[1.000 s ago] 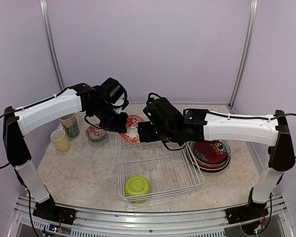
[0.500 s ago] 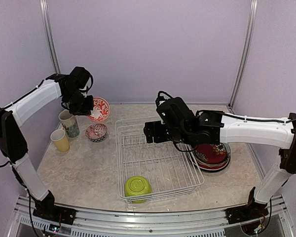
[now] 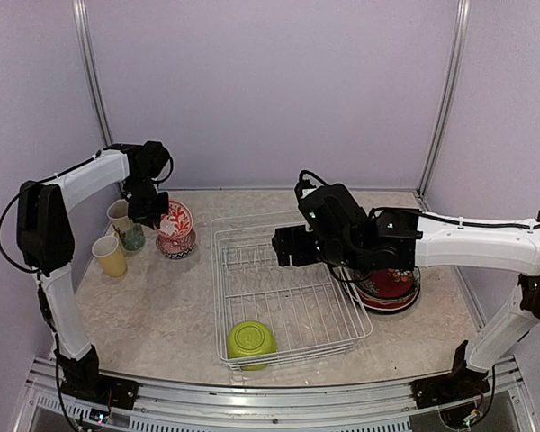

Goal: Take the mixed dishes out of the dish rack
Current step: Place the bowl in the bowl.

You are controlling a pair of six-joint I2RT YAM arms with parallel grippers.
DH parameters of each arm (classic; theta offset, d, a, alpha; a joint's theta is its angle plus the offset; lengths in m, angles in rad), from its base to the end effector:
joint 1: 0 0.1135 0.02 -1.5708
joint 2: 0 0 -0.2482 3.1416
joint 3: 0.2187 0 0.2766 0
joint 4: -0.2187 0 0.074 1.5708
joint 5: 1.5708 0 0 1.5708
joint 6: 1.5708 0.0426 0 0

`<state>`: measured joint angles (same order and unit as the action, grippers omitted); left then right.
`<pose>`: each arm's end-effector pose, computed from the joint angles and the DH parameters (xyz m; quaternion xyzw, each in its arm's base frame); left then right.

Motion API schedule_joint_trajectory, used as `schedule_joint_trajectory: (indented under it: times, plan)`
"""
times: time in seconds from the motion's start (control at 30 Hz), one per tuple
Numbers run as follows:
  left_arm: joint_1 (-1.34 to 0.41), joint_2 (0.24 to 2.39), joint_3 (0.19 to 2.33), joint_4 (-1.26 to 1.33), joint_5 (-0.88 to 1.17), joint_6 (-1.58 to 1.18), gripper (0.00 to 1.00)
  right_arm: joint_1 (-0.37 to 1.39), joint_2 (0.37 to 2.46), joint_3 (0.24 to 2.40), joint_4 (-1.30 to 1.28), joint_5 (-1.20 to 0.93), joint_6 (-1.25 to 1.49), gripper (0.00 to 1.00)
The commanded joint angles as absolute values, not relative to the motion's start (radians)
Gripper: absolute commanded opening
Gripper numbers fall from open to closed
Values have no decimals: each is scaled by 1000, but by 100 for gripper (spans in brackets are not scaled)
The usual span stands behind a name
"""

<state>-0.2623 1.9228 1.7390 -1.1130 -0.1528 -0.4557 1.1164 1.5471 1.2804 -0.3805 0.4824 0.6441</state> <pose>0.4010 -0.1009 0.2444 -0.1057 0.9821 0.0229 0.1541 0.1843 0.3324 0.2810 -0.0999 0.8701 0.1973 0.4404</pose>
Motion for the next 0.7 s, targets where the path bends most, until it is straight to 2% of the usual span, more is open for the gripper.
schedule_joint_trajectory:
  times: [0.0, 0.47, 0.67]
  plan:
    - [-259, 1958, 1789, -1142, -132, -456, 6, 1117, 1502, 1248, -365, 514, 645, 92]
    - [-256, 2053, 1830, -1167, -122, -454, 11, 1116, 1477, 1200, -338, 520, 662, 92]
    - [-250, 2068, 1843, -1175, -109, -454, 20, 1117, 1481, 1203, -344, 508, 659, 92]
